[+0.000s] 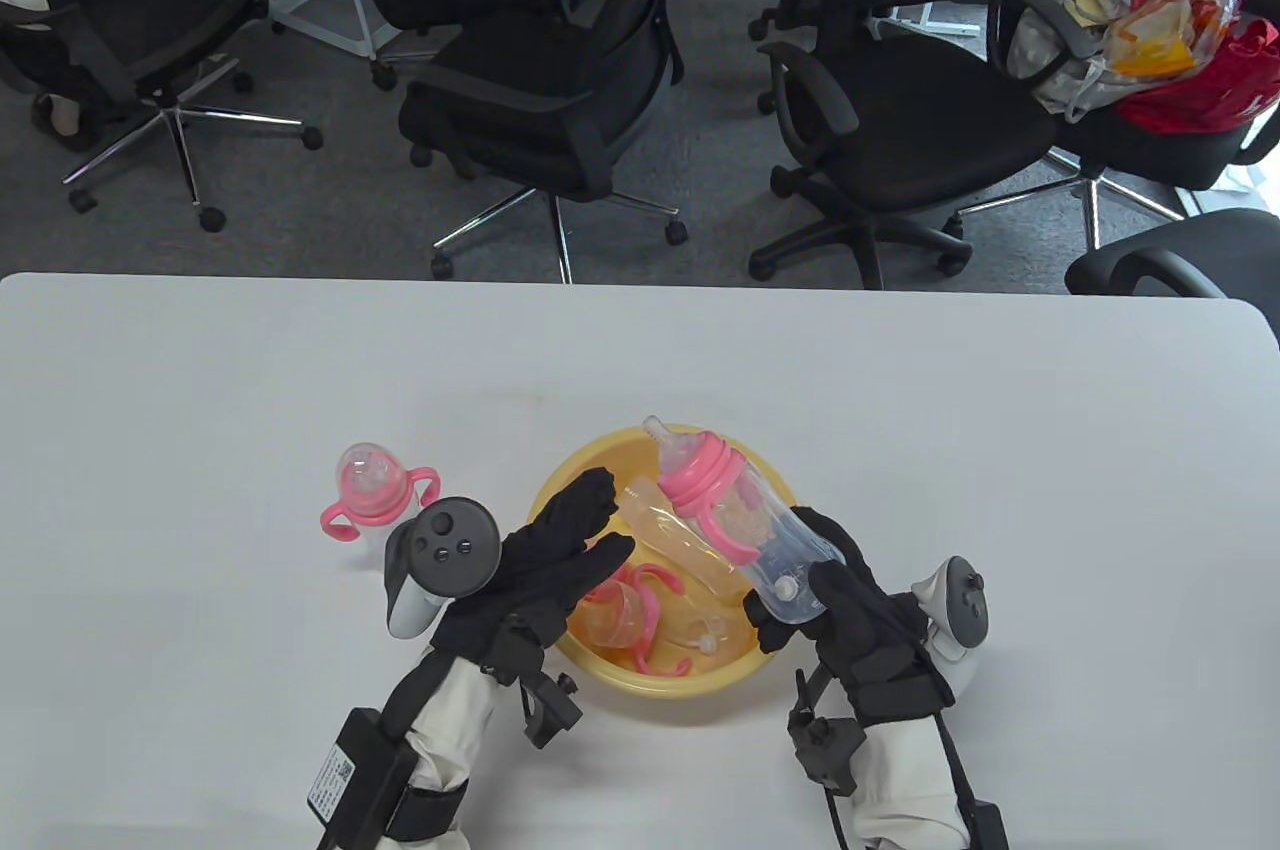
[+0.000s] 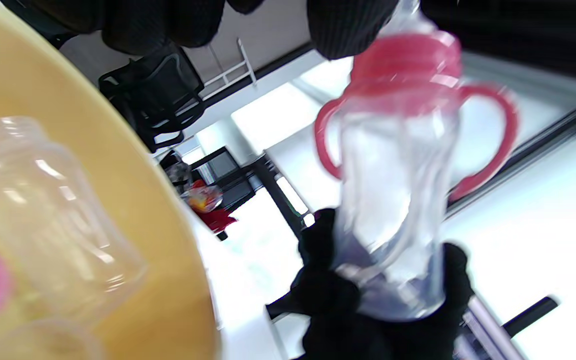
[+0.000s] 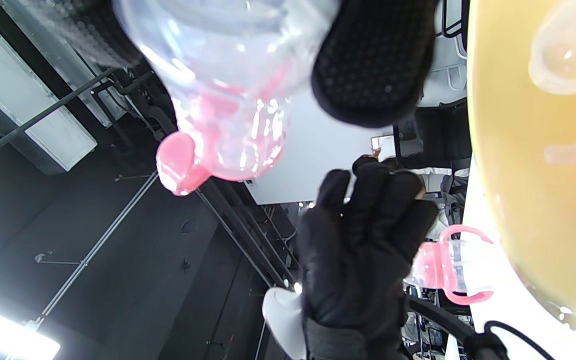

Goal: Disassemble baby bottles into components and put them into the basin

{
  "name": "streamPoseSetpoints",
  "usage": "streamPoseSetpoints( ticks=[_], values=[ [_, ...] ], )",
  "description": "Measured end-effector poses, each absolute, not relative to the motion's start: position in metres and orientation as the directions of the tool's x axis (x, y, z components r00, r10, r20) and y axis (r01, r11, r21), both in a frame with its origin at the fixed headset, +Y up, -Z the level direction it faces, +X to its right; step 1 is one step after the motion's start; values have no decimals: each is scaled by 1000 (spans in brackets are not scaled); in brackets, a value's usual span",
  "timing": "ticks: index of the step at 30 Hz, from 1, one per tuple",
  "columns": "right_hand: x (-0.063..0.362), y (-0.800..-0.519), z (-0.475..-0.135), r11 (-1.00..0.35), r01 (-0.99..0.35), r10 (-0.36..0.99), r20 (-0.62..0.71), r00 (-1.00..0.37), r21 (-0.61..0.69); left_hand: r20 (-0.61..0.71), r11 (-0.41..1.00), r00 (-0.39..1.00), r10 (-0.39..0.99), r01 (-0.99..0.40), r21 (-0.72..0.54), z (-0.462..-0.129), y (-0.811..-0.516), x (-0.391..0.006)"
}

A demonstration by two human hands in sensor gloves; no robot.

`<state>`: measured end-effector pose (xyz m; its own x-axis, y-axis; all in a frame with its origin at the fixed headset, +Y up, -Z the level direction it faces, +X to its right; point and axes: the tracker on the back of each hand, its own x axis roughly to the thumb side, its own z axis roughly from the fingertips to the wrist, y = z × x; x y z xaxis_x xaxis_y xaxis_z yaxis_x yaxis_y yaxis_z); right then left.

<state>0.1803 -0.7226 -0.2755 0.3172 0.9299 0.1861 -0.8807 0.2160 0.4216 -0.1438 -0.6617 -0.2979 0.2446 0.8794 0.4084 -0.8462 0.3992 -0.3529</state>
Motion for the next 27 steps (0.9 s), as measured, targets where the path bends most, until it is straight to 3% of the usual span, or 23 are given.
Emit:
streamPoseSetpoints(
  ticks=[4,14,17,21,27],
  values=[
    [176,-725,-275,194,-870,939,172,299,454,381,163,11,924,-915,-368,-293,-657,-151],
    [153,-723,-274,105,-838,962,158,222,536,369,-10,-198,908,-891,-454,-292,-657,-150],
    [147,-722,-272,76,-833,966,166,198,549,384,6,-202,901,-879,-477,-292,-657,-149],
    [145,-719,-271,56,-837,965,186,186,544,451,43,-160,878,-913,-406,-289,-653,-150],
    [147,-712,-268,-26,-887,951,284,119,460,494,82,-119,861,-927,-365,-287,-652,-151]
  ],
)
